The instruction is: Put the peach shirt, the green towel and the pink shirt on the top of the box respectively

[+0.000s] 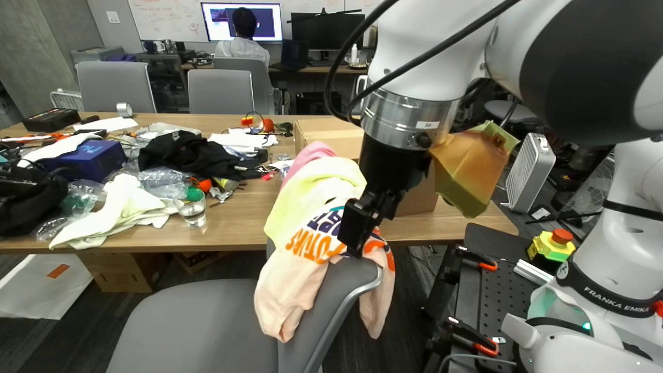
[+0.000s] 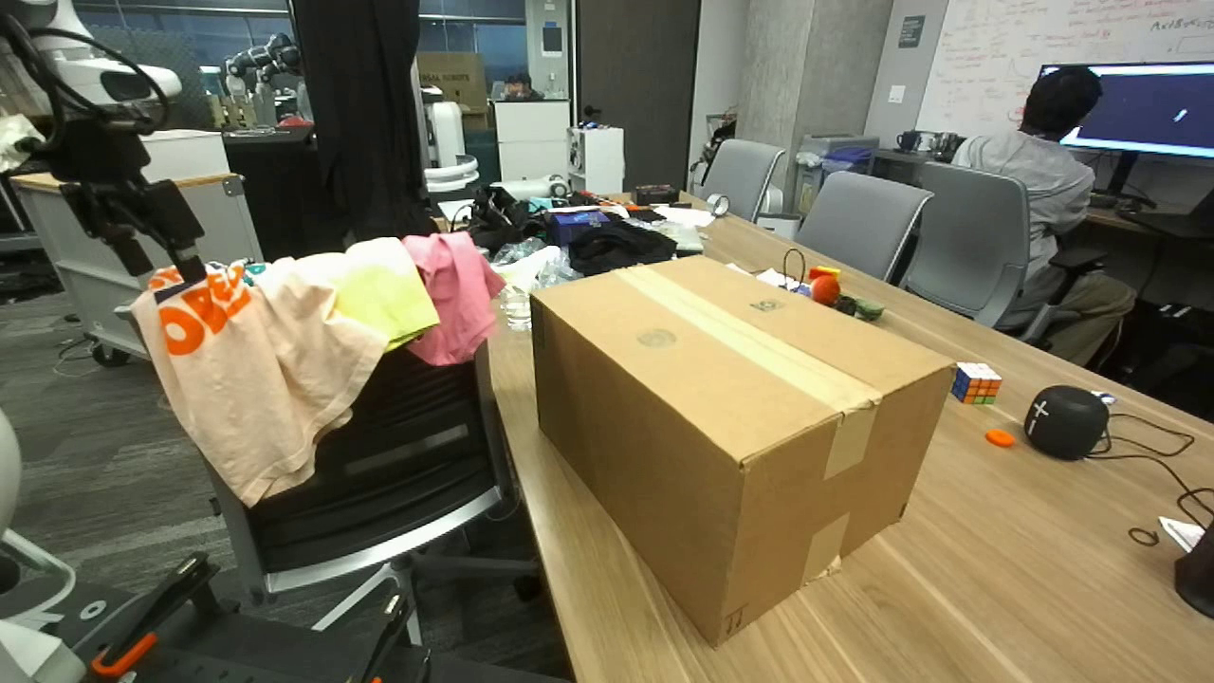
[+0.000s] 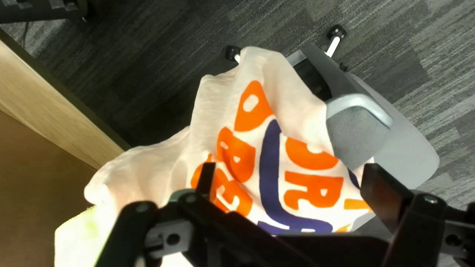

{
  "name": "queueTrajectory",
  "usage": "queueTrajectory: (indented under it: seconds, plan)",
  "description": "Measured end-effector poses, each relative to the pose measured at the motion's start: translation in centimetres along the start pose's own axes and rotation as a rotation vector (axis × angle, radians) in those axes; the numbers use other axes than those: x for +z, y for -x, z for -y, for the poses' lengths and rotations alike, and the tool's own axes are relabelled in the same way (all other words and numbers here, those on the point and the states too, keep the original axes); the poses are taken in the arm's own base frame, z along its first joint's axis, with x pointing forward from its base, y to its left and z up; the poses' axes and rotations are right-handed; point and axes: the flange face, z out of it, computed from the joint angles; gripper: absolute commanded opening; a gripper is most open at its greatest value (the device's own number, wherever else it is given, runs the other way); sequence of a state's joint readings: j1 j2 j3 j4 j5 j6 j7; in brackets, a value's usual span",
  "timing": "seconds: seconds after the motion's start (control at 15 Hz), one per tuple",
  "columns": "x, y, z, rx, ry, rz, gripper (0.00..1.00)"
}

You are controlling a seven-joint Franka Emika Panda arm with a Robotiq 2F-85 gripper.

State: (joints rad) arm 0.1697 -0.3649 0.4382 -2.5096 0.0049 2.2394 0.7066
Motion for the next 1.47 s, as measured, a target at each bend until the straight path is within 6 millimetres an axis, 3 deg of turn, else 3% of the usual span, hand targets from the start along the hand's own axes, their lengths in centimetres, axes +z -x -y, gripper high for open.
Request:
queueTrajectory:
  seconds: [0.53, 0.6, 0.67, 0.87, 1.4, 1.47]
  plan:
    - [1.8, -1.1, 0.4, 0.016, 0.036, -0.054, 1.00]
    - [2.1, -1.2, 0.5, 0.017, 0.042, -0.057, 0.95]
    - [2.4, -1.2, 0.6, 0.018, 0.048, -0.059, 0.74]
    - [2.9, -1.3, 0.7, 0.024, 0.057, -0.065, 0.63]
    - [1.3, -2.3, 1.2, 0.050, 0.043, -0.106, 0.01]
    - [0.9, -2.5, 1.3, 0.051, 0.038, -0.113, 0.00]
